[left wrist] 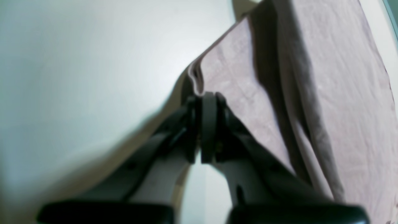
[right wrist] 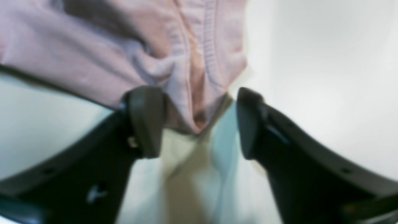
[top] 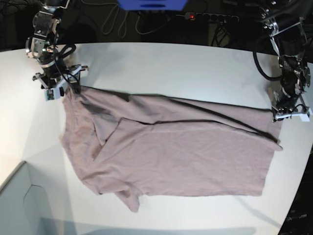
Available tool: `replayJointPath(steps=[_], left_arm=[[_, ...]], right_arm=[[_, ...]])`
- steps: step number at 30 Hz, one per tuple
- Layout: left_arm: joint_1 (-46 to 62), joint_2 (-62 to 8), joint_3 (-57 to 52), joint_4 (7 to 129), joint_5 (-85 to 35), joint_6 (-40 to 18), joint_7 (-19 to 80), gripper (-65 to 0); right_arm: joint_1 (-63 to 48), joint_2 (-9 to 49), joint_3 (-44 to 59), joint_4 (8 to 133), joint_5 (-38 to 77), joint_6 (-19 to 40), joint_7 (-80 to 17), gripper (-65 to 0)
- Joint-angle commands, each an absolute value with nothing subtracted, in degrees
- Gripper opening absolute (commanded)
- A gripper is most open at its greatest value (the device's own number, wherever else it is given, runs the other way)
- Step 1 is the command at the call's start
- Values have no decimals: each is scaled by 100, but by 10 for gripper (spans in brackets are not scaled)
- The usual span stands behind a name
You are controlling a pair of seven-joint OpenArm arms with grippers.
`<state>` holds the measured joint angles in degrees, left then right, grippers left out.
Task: Layout the t-shirt on the table in an organized manner, then fold the t-shirt properly
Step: 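Hold the shirt edge with both grippers and adjust the grip, then lift the shirt edge with both grippers and pull it taut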
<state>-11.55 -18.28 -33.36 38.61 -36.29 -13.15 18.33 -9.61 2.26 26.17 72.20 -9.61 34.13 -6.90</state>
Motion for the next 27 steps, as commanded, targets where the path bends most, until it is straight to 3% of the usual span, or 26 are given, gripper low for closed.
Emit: replayJointPath(steps=[1, 4, 5, 10, 16, 27], left_arm=[[-1165, -1974, -3336, 3890, -3565, -1244, 1974, -649], [-1059, -2009, -3336, 3890, -3565, -1244, 1982, -649], [-1059, -2018, -3336, 3890, -3565, -1244, 1991, -649], [-910, -2185, -3336, 4013, -3626, -1244, 2000, -649], [-734, -2202, -3363, 5121, -3626, -1209, 2448, -649], [-1182, -2167, -3371, 7398, -3635, -1191, 3064, -649]], right_arm=[[-998, 312, 2615, 7275, -927, 3442, -743, -412], [-1059, 321, 2642, 7327, -919, 3442, -708, -634], [-1059, 330, 2651, 7336, -919, 3442, -734, -650], [-1068, 462, 2615, 7855, -919, 3442, -752, -650], [-831, 497, 2448, 8725, -919, 3442, -813, -650], [681, 716, 2325, 9640, -919, 3442, -2211, -650]])
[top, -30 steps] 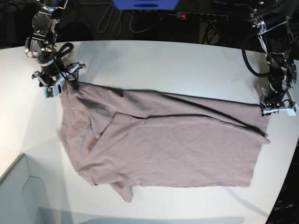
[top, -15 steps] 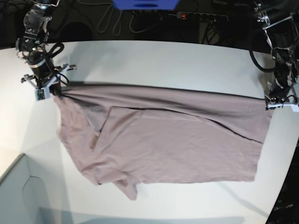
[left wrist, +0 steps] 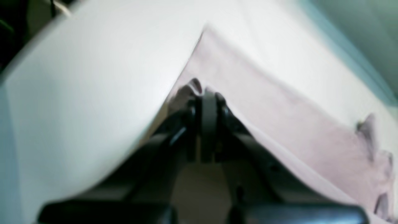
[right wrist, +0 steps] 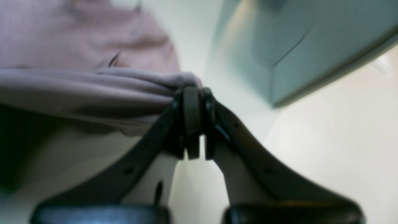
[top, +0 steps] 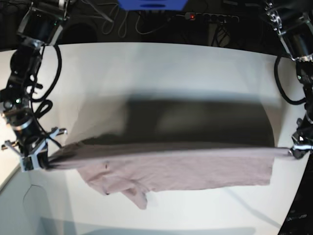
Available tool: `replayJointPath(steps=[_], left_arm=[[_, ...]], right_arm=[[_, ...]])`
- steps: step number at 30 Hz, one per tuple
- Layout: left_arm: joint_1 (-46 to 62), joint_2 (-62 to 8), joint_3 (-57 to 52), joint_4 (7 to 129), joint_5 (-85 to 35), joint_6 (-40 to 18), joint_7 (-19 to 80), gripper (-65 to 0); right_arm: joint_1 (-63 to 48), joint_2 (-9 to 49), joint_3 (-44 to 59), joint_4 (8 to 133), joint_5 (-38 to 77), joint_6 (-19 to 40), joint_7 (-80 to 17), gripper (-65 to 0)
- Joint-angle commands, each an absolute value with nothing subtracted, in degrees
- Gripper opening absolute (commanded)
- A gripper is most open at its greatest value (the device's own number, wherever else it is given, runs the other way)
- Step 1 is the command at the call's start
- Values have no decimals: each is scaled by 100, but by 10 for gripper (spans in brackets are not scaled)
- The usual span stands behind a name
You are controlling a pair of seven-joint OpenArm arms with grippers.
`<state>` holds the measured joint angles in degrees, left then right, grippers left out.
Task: Layout the t-shirt on the table in an organized manner, then fold the t-shirt properly
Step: 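Lift the shirt edge with both grippers and pull it taut, then lay the shirt flat with both grippers holding the collar edge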
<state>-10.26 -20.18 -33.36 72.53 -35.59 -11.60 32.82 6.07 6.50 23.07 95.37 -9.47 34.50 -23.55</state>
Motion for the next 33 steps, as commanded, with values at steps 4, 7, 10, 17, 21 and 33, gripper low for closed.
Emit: replayJointPath(steps=[4, 7, 10, 17, 21, 33], left_arm=[[-1262, -2176, -3371, 7591, -3635, -1191, 3064, -649], [-1112, -2158, -3371, 7565, -3635, -1191, 3064, -649], [-716, -2149, -3371, 7556, -3635, -1191, 3055, -649], [127, -1824, -3688, 7547, -3626, -1235, 3055, -649], [435, -1552, -4048, 7512, -3574, -1244, 3055, -649], [1042, -1552, -4075, 7108, -3618, -1253, 3055, -649]], right_arm=[[796, 716, 2325, 10000, -919, 3495, -2668, -650], [435, 681, 2334, 10202, -919, 3899, -2721, -650], [-136, 470, 2360, 10378, -919, 4000, -2686, -650], [-1015, 338, 2343, 10255, -901, 4000, -2677, -650], [-1376, 365, 2343, 10070, -901, 4000, -2677, -650], [-2475, 488, 2440, 9314, -901, 4000, -1174, -650]])
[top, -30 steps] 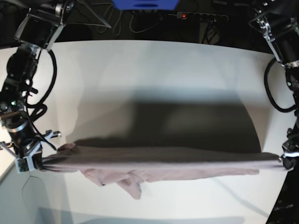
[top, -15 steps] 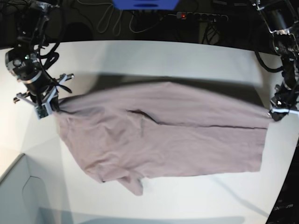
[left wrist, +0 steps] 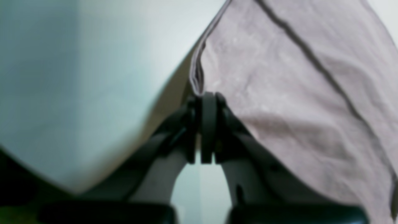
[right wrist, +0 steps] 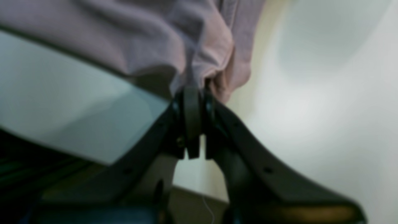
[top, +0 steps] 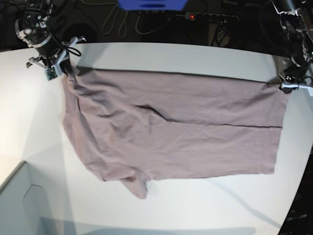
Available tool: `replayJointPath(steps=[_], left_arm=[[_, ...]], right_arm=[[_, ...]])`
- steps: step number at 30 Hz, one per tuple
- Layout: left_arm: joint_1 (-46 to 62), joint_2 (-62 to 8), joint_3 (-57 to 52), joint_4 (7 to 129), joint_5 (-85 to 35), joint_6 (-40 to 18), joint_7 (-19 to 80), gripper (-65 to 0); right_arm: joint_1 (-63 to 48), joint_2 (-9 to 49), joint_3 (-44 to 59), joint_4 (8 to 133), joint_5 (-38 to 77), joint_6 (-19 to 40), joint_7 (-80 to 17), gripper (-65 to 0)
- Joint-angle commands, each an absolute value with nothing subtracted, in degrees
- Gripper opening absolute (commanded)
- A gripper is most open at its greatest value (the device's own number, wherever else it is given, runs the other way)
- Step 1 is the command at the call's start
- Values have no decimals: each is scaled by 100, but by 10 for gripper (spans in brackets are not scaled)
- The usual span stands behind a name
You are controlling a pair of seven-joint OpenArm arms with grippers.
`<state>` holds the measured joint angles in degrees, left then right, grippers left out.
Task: Layout the t-shirt on the table in an organized manner, then fold the t-shirt properly
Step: 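Lay the shirt flat with both grippers holding the collar edge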
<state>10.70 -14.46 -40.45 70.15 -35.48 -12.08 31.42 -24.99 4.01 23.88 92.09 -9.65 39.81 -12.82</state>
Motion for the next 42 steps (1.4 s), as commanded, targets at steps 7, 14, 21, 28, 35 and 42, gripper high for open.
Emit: replayJointPath(steps=[7, 14, 21, 28, 35, 42], left_arm=[[1253, -1552, -4101, 7108, -3609, -1253, 3055, -649], [1358, -1552, -4101, 7116, -3618, -1253, 3064, -649], [1543, -1552, -4110, 7108, -3626, -1253, 3046, -649], [1525, -1552, -4084, 7116, -3618, -1253, 3055, -649], [1569, -1481, -4110, 7160, -3626, -1253, 3055, -648], [1877, -980, -4532, 7556, -3618, -1253, 3064, -648]], right_arm=[[-2352, 708, 2774, 8303, -901, 4000, -620, -650], [-2343, 866, 2782, 7829, -901, 4000, -119, -650], [-2343, 857, 2782, 7855, -901, 4000, -92, -650], [-2396, 725, 2782, 7855, -910, 4000, -110, -650], [-2651, 541, 3125, 8057, -919, 4000, -110, -650], [-2818, 567, 3099, 8259, -919, 4000, -92, -650]])
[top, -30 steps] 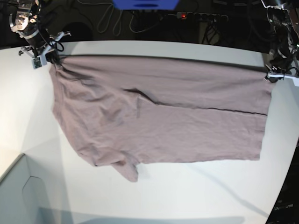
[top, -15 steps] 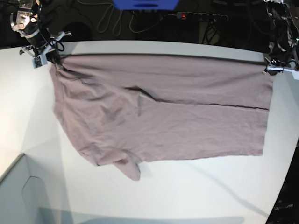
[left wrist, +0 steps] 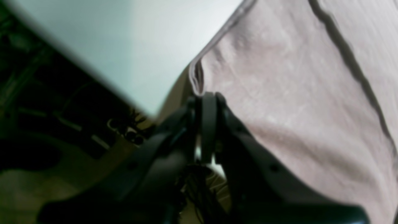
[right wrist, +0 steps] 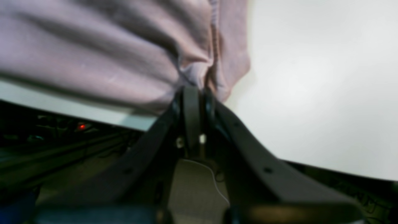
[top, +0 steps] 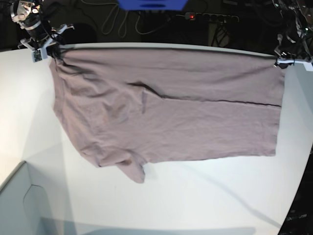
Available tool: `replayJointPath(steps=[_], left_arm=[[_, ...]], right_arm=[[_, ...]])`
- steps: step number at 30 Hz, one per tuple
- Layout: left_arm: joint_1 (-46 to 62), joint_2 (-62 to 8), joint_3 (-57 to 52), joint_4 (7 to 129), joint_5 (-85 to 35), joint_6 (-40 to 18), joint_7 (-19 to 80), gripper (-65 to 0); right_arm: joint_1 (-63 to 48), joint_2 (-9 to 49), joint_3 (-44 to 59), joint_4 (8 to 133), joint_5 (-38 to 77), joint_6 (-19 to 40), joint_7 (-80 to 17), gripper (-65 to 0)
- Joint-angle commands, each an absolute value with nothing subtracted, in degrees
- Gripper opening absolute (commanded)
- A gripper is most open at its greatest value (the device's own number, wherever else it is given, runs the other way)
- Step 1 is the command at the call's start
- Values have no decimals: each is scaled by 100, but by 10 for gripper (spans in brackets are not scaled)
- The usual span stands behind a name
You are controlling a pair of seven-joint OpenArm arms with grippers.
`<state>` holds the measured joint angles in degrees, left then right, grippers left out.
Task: Layout the t-shirt on the table in an organized manner, then fold the t-shirt properly
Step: 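Lay the shirt flat with both grippers holding the collar edge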
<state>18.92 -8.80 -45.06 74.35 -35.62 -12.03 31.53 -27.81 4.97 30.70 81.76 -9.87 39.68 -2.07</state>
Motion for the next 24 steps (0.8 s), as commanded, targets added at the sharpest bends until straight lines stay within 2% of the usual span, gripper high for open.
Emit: replayJointPath(steps=[1, 11, 16, 18, 20, 22, 24], left_arm=[[1938, -945, -4585, 7591, -3618, -1253, 3064, -648], [2018, -927, -4585, 7626, -3618, -1253, 3064, -645], [2018, -971, -4576, 7635, -3626, -1253, 3064, -641], [2018, -971, -4576, 7697, -3626, -1253, 3073, -599], [2035, -963, -4602, 7793, -3626, -1253, 3073, -520], [2035, -936, -4620, 7925, -3626, -1253, 3073, -431], [2035, -919, -4620, 8066, -3626, -1253, 3073, -384]], right_arm=[[-2809, 567, 3090, 8268, -919, 4000, -92, -650], [-2844, 637, 3116, 8268, -919, 4000, -92, -649], [-3037, 620, 3099, 8400, -910, 4000, -84, -529], [-3081, 593, 3125, 8593, -901, 4000, -84, -472], [-3143, 470, 3160, 8831, -804, 4000, -84, -438], [-3187, 374, 3371, 9112, -593, 4000, -92, -427], [-3160, 268, 3512, 9279, -470, 4000, -110, -427]])
